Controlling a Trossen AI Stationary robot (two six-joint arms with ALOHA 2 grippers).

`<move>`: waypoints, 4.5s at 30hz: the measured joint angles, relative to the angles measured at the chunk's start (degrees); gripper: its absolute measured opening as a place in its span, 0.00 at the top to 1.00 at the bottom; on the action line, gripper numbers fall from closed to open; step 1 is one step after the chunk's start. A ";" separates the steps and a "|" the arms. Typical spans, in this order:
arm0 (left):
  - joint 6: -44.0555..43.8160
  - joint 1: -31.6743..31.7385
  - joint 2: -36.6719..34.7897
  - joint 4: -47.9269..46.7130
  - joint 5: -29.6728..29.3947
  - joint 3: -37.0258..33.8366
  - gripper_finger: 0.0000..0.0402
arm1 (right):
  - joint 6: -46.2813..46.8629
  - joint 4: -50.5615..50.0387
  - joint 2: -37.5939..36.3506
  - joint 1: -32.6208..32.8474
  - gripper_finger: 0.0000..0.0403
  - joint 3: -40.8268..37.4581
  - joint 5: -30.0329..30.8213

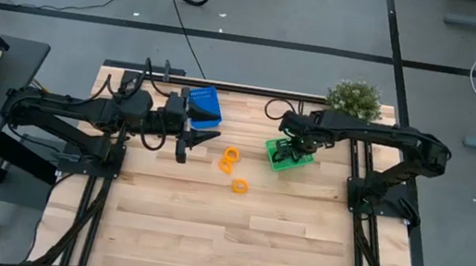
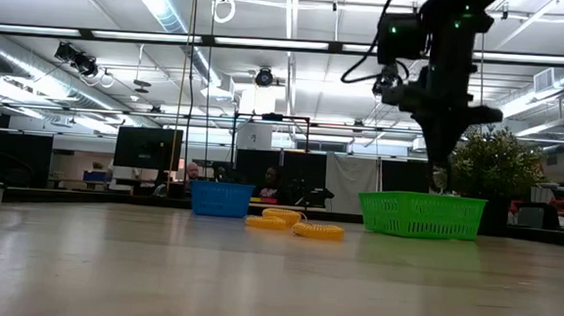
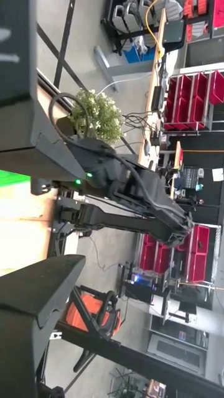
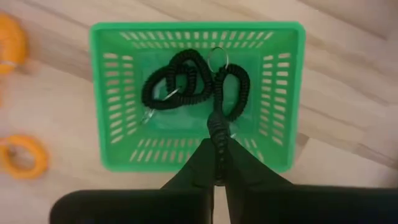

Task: Sort spring keychains
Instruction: Put the black spring keychain into the green bin, then put the yellow spring keychain into the blue bin

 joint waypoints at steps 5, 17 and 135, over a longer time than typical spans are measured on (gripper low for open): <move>0.00 0.00 0.00 -0.02 0.00 0.00 0.48 | 0.10 4.76 0.02 -1.50 0.97 -4.32 0.06; 0.02 0.00 0.00 -0.81 0.00 0.00 0.48 | -0.72 12.04 0.00 -4.11 0.96 -7.85 0.21; -4.48 0.01 -12.26 -36.53 -8.81 -0.01 0.56 | -69.70 11.92 35.99 22.62 0.62 25.61 -5.29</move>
